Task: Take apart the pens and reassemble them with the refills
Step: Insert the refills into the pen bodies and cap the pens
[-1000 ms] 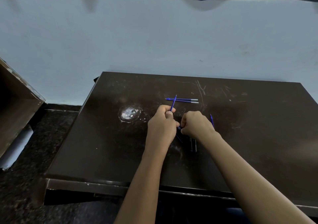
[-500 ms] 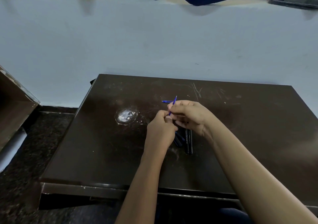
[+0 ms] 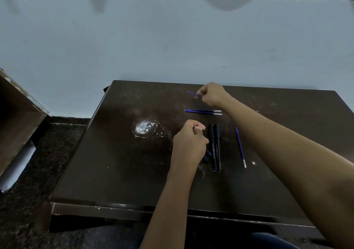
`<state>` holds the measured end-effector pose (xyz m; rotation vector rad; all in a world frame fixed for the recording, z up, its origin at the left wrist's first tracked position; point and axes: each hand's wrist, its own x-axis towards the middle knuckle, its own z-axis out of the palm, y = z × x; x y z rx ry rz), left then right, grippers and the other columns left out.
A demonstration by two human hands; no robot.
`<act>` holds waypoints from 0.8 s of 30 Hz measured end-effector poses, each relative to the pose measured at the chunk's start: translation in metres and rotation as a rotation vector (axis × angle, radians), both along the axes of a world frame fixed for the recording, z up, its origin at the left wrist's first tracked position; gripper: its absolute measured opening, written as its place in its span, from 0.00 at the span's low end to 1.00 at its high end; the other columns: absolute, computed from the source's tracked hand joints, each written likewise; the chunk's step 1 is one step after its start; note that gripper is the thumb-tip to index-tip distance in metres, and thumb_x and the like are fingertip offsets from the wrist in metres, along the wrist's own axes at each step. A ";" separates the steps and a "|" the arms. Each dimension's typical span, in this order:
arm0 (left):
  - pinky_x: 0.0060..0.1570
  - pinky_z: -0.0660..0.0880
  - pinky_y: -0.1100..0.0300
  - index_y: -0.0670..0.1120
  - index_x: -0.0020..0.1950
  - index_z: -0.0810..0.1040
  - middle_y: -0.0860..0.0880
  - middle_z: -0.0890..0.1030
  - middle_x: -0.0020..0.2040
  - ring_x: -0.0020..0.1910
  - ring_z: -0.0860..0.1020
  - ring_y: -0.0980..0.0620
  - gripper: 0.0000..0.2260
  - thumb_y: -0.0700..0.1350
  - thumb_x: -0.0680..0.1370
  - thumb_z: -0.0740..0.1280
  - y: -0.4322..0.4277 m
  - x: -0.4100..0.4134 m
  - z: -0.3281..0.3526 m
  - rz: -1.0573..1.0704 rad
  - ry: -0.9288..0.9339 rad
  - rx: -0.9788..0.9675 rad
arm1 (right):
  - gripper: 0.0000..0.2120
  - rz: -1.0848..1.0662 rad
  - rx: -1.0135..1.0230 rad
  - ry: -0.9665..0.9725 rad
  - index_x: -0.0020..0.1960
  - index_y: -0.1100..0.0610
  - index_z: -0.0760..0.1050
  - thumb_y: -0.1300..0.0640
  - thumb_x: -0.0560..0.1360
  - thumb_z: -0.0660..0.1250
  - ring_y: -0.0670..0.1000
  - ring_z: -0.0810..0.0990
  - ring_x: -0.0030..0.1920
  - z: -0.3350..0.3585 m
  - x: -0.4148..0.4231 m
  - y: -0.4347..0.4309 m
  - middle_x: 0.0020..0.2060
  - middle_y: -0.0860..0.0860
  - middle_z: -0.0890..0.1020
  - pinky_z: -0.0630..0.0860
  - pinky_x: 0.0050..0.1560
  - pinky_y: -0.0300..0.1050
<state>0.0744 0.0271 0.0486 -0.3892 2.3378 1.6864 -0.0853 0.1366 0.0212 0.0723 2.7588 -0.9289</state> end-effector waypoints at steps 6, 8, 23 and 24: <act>0.24 0.66 0.79 0.51 0.55 0.75 0.51 0.79 0.41 0.32 0.71 0.61 0.11 0.45 0.83 0.54 0.000 -0.001 -0.001 0.009 0.008 -0.008 | 0.16 -0.010 0.144 0.089 0.48 0.56 0.83 0.69 0.72 0.60 0.58 0.81 0.53 -0.044 -0.016 0.005 0.54 0.58 0.81 0.77 0.59 0.51; 0.24 0.64 0.82 0.51 0.54 0.75 0.52 0.79 0.39 0.32 0.71 0.61 0.10 0.45 0.83 0.54 0.000 -0.001 -0.001 0.018 0.006 -0.005 | 0.15 -0.011 0.150 0.109 0.47 0.55 0.83 0.69 0.72 0.61 0.58 0.81 0.52 -0.050 -0.016 0.007 0.54 0.58 0.81 0.77 0.58 0.52; 0.21 0.66 0.76 0.52 0.55 0.75 0.51 0.79 0.43 0.33 0.72 0.61 0.11 0.46 0.83 0.53 0.001 -0.001 0.001 0.013 -0.019 0.003 | 0.14 0.065 0.134 0.115 0.50 0.57 0.83 0.68 0.75 0.60 0.57 0.80 0.54 -0.065 -0.012 0.009 0.54 0.56 0.82 0.77 0.59 0.52; 0.21 0.66 0.76 0.52 0.55 0.75 0.51 0.79 0.42 0.32 0.72 0.61 0.11 0.46 0.83 0.53 0.001 -0.001 0.001 0.013 -0.017 0.004 | 0.13 0.075 0.126 0.114 0.50 0.57 0.83 0.67 0.75 0.61 0.57 0.80 0.54 -0.065 -0.011 0.009 0.53 0.56 0.83 0.77 0.59 0.52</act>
